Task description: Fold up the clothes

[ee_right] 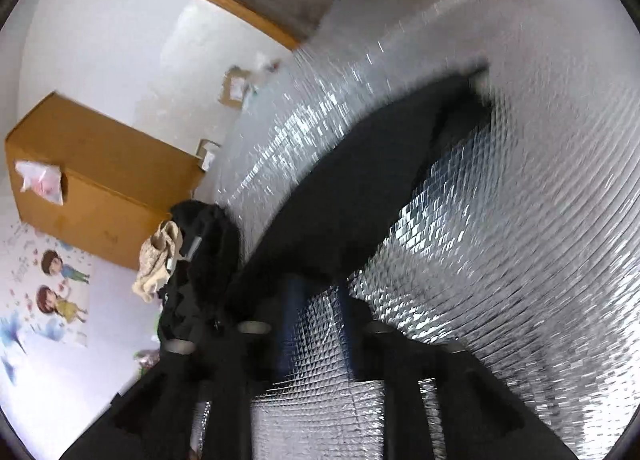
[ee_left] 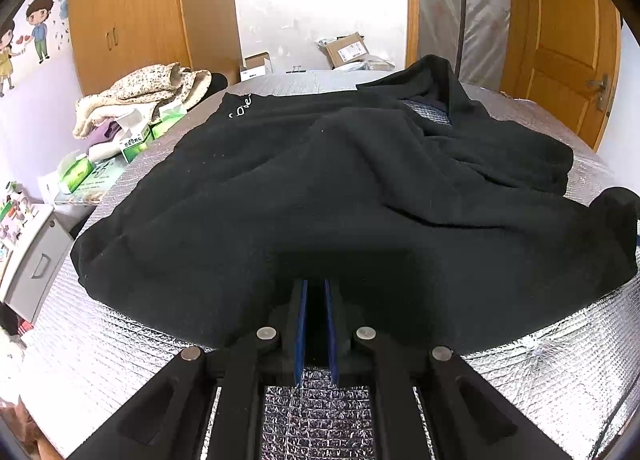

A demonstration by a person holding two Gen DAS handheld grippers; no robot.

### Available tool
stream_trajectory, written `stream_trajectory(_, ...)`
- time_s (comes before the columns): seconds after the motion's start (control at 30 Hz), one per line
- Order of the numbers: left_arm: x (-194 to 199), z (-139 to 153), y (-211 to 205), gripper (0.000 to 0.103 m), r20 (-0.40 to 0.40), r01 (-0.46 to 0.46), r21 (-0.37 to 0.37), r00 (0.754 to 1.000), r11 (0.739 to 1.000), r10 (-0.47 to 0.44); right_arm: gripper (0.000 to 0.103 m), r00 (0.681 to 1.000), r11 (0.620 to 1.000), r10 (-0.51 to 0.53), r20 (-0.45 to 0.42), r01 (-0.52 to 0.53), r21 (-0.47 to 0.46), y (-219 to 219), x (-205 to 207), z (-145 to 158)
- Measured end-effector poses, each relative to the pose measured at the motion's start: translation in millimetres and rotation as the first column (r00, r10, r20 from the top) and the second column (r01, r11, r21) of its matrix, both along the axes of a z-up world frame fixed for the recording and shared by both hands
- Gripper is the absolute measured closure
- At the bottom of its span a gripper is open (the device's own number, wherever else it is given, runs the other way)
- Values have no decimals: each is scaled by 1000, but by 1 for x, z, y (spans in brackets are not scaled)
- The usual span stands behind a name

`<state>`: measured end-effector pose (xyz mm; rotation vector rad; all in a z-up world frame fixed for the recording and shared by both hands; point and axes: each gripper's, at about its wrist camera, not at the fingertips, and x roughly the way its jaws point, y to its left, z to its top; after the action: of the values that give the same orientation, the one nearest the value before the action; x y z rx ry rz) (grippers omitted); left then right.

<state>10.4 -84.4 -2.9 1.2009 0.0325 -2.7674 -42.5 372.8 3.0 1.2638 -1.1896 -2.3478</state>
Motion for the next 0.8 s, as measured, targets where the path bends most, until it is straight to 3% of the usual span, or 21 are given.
stream_trajectory(0.03, 0, 0, -1, 95, -1, 0, 5, 1000, 1000, 0, 56, 1000, 1000, -3, 4, 3, -22, -3, -2, -3)
stream_trajectory(0.23, 1, 0, -2, 95, -4, -2, 19, 1000, 1000, 2, 56, 1000, 999, -10, -1, 10, -54, -22, -31, -10)
stream_trajectory(0.3, 1, 0, -2, 95, -4, -2, 20, 1000, 1000, 2, 57, 1000, 1000, -18, -16, 18, -3, -24, -38, -7)
stream_trajectory(0.33, 1, 0, -2, 95, -4, -2, 23, 1000, 1000, 2, 69, 999, 999, -24, -27, 24, 35, -25, -40, -4)
stream_trajectory(0.37, 1, 0, -3, 95, -5, -2, 26, 1000, 1000, 2, 97, 999, 998, -29, -36, 31, 62, -24, -41, -3)
stream_trajectory(0.4, 1, 0, -3, 95, -5, -2, 29, 1000, 1000, 2, 98, 998, 996, -35, -43, 38, 77, -23, -40, -2)
stream_trajectory(0.5, 1, 0, -3, 95, -6, -2, 33, 1000, 999, 2, 99, 996, 990, -53, -69, 62, 124, -18, -34, 3)
stream_trajectory(0.63, 1, 0, -4, 95, -6, -2, 34, 1000, 999, 2, 99, 987, 971, -86, -134, 113, 212, -7, -3, 31)
stream_trajectory(0.8, 0, 0, -2, 95, -4, -1, 23, 1000, 1000, 1, 98, 962, 912, -228, -149, 264, 313, 29, 52, 62)
